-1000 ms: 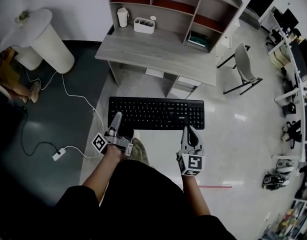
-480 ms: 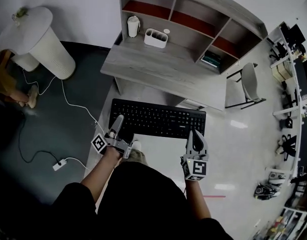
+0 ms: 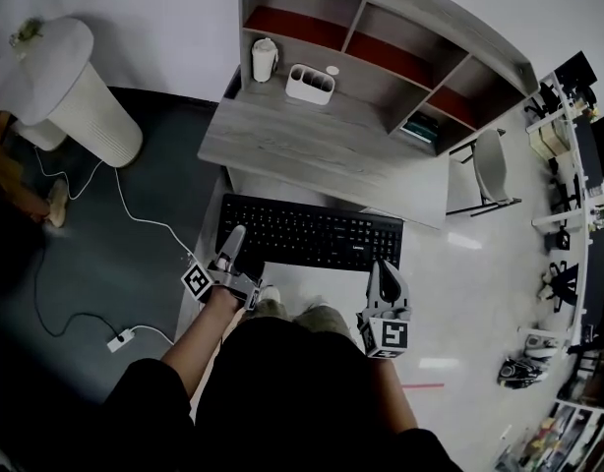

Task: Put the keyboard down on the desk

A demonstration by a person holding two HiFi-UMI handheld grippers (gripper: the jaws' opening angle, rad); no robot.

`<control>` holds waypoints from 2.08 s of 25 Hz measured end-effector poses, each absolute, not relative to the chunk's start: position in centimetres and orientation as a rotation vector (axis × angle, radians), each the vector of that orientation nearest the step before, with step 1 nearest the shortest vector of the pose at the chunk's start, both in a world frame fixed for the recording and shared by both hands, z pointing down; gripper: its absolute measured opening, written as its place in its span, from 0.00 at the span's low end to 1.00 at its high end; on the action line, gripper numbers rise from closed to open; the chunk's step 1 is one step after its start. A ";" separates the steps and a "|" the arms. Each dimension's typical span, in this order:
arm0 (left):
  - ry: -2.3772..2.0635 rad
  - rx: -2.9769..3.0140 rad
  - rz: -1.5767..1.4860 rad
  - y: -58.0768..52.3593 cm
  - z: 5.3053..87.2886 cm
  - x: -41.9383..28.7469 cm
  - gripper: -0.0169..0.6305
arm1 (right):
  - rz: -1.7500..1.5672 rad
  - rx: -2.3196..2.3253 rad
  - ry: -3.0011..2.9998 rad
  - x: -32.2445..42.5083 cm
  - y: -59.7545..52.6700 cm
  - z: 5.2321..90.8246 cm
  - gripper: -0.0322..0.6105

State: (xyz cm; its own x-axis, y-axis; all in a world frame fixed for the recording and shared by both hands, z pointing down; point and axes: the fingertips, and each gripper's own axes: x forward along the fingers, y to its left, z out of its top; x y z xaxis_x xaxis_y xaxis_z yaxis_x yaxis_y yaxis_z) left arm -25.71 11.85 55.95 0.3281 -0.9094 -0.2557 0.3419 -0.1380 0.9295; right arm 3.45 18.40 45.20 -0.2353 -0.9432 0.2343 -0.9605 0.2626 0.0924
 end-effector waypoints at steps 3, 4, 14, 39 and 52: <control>-0.592 1.265 -1.214 11.0 56.4 -26.3 0.18 | 0.096 1.763 -2.269 3.0 17.4 45.6 0.07; -0.589 1.262 -1.218 10.7 56.5 -26.5 0.18 | 0.103 1.769 -2.262 2.9 17.0 45.8 0.07; -0.626 1.281 -1.217 7.1 57.0 -25.7 0.18 | 0.085 1.728 -2.354 2.1 11.4 45.9 0.07; -0.807 1.253 -1.148 -15.9 61.3 -16.2 0.18 | 0.211 1.723 -2.408 13.5 -12.2 49.6 0.07; -0.905 1.255 -1.111 -20.4 64.0 -14.6 0.18 | 0.261 1.678 -2.412 15.8 -18.0 52.6 0.07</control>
State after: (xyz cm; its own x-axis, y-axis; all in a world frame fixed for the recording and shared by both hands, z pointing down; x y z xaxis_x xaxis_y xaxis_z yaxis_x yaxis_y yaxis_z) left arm -14.61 -20.44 63.99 0.2490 -0.9666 -0.0612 0.1357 -0.0278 0.9904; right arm 15.84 -18.01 52.56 -0.3401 -0.9049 0.2557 -0.9387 0.3429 -0.0349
